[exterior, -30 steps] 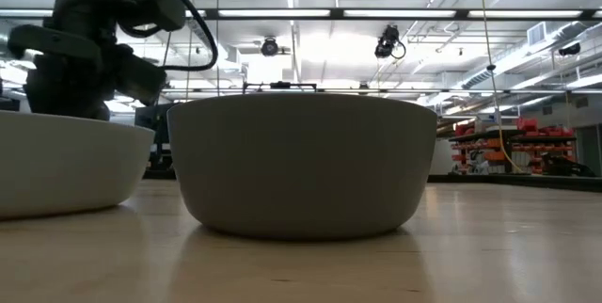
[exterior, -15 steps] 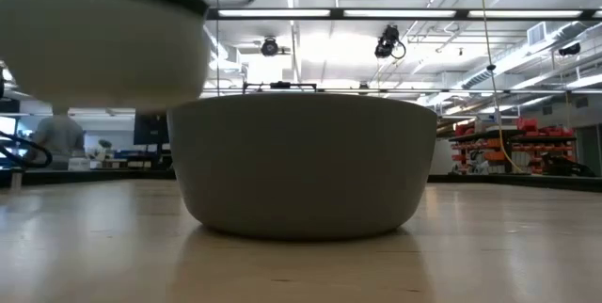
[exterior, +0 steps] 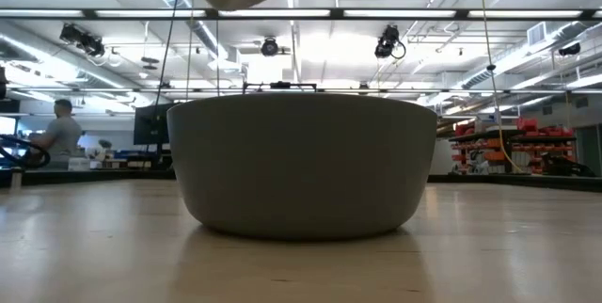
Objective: Nest bowls inside each other
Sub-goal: Stack the gray bowl on the top white bowl
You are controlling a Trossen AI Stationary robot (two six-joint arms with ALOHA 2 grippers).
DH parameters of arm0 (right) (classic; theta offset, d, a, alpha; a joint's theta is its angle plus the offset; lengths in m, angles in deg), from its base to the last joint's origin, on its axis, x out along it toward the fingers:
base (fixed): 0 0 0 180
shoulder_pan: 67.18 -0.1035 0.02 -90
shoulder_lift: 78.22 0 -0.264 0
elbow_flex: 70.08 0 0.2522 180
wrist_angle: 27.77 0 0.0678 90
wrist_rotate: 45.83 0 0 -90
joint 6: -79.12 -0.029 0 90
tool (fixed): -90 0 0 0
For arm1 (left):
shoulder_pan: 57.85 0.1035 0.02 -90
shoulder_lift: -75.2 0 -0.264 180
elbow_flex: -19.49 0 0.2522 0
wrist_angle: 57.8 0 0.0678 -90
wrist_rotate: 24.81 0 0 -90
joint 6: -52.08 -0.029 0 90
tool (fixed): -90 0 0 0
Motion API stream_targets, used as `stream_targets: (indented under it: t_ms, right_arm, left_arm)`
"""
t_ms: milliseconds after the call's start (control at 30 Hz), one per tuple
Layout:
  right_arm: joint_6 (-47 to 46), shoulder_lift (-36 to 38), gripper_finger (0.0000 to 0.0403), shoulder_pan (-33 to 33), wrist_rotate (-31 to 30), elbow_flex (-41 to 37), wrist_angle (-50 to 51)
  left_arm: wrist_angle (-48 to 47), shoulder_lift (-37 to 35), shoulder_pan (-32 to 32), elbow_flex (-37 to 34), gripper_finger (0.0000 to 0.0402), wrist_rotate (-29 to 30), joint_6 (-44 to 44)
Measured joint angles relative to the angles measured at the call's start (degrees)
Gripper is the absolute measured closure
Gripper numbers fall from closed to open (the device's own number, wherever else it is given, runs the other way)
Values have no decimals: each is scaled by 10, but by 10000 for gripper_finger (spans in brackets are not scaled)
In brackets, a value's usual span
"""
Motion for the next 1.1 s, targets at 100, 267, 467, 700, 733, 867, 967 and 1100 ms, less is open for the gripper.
stream_targets:
  t_ms: [100, 267, 467, 700, 733, 867, 967, 1100]
  right_arm:
    - [3, 0, 392, 12, 0, 0, 0]
    - [3, 0, 392, 26, 1, 0, 0]
    - [-1, 0, 392, 42, 16, 0, -1]
    - [-3, 0, 392, 64, 18, 0, -1]
    - [-3, 0, 392, 68, 19, 0, -1]
    - [-3, 0, 392, 85, 35, 0, -1]
    - [-2, 0, 392, 98, 44, 0, -1]
    - [-1, 0, 392, 110, 48, 0, -1]
  left_arm:
    - [16, 1, 28, 15, 393, 0, -23]
    - [45, 8, 73, 18, 390, -19, -49]
    - [59, 58, 116, 17, 393, -59, -97]
    - [104, 143, 161, 17, 393, -108, -163]
    - [108, 155, 167, 17, 393, -116, -166]
    - [104, 204, 190, 37, 393, -134, -166]
    - [88, 240, 197, 72, 393, -135, -170]
    - [68, 286, 195, 130, 393, -139, -181]
